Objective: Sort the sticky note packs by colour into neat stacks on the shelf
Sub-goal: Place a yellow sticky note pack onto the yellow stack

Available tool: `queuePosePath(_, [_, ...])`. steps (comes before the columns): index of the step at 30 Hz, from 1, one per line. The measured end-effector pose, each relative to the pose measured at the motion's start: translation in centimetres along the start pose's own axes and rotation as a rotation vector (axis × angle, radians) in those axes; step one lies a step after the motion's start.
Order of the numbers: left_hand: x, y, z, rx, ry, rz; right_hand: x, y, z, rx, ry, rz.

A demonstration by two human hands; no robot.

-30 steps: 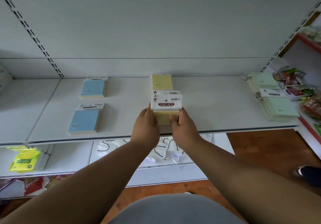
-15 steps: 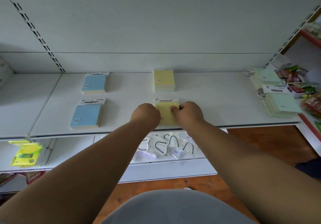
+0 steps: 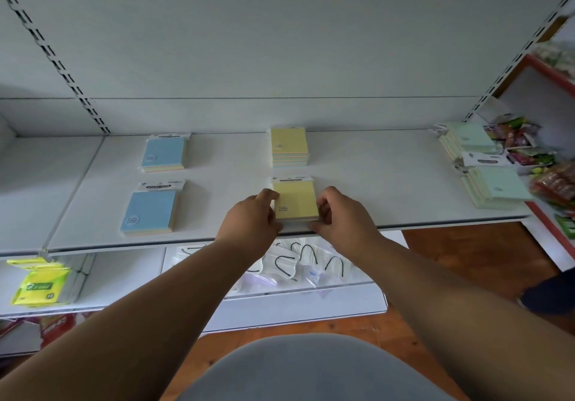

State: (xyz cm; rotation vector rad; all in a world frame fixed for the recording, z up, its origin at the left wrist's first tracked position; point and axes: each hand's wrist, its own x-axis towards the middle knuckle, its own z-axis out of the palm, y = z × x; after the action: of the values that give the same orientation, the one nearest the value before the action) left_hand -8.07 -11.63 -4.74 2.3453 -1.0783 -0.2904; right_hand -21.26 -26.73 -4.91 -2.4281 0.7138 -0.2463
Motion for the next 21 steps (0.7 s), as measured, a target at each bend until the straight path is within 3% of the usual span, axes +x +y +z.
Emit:
queuePosePath(4, [0.3,-0.2,0.0,0.006,-0.019,0.008,0.3,0.0,0.0,0.043,-0.008,0.049])
queuePosePath(6, [0.1,-0.2,0.3,-0.005,0.013,-0.008,0.3,0.0,-0.1,-0.068,-0.002,0.047])
queuePosePath(9, [-0.5,-0.3,0.7,0.049,0.046,-0.041,-0.1,0.3,0.1,-0.318,0.02,-0.08])
queuePosePath(12, [-0.5,-0.2,1.1,0.25,0.018,0.04,-0.2,0.4,0.2,-0.425,0.006,-0.183])
queuePosePath(21, [0.0,-0.6,1.2,0.328,-0.024,0.101,-0.4,0.2,0.5,-0.428,-0.04,-0.16])
